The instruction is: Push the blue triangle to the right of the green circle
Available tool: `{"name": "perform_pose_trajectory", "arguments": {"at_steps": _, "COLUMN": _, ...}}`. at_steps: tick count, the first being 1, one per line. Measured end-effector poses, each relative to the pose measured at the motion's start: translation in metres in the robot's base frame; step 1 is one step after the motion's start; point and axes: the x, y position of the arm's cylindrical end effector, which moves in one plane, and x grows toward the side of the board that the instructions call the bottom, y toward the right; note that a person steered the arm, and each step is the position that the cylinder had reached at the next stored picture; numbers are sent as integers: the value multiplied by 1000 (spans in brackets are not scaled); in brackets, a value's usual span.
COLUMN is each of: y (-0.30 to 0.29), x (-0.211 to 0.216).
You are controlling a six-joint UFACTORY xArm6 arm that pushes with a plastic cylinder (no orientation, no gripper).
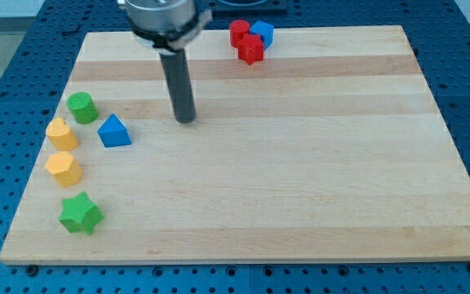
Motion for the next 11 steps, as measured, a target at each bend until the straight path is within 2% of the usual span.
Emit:
{"name": "perform_pose_trajectory", "arguments": {"at_steps": 1, "y": 1, "x": 33}}
{"name": "perform_pose_trajectory", "arguments": {"at_steps": 5, "y": -101, "x": 39}}
{"name": "perform_pose_trajectory", "arguments": {"at_steps": 7, "y": -103, "x": 2}}
{"name": "perform_pose_trajectory", "arguments": {"at_steps": 11, "y": -112, "x": -33}}
